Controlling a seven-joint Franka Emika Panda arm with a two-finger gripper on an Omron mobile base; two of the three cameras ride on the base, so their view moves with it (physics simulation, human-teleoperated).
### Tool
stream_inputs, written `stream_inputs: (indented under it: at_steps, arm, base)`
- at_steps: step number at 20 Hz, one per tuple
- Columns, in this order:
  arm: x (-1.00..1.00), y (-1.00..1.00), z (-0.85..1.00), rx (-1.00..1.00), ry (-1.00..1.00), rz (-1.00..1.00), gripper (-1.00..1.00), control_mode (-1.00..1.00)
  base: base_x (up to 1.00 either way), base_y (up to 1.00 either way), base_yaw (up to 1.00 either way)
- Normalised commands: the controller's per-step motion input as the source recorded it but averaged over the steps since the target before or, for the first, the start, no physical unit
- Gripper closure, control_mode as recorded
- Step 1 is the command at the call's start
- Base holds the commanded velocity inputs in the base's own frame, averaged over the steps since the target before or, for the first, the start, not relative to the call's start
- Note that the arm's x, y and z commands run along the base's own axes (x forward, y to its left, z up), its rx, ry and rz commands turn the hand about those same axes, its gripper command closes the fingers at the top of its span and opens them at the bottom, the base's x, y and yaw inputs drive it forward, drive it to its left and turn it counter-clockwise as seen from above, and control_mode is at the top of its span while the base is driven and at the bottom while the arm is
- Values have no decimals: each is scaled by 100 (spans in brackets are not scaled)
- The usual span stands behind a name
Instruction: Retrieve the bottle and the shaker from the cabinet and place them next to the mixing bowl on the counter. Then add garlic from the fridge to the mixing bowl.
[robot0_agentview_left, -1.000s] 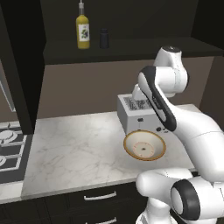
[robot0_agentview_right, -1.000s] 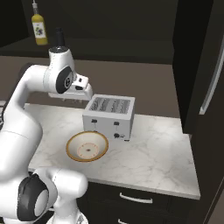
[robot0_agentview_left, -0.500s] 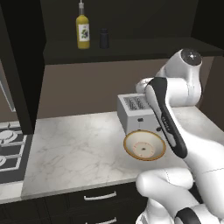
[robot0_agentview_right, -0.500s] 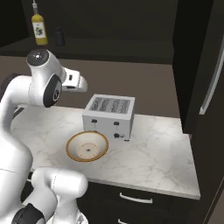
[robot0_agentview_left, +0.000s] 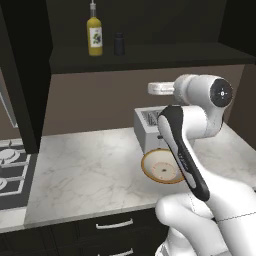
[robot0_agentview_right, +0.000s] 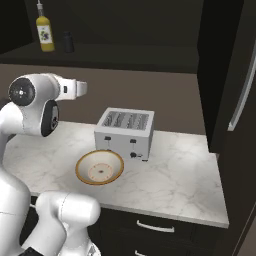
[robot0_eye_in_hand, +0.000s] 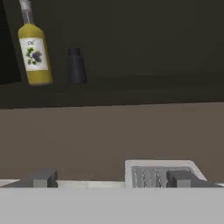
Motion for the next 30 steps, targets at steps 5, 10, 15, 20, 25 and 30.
stream_inputs:
  at_steps: [5, 10, 15, 20, 25, 30]
  arm:
    - [32, 14, 84, 11, -19, 0, -100, -100]
    - [14, 0, 97, 0, -1, 0, -100, -100]
    - [0, 0, 15, 0, 1, -1, -100, -100]
    - [9, 0, 0, 0, 1, 0, -100, -100]
    - [8, -12, 0, 0, 1, 2, -100, -100]
    - [25, 0, 0, 0, 0, 2, -100, -100]
  base:
    - [0, 0, 0]
    - [0, 0, 0]
    - [0, 0, 0]
    - [0, 0, 0]
    - [0, 0, 0]
    - [0, 0, 0]
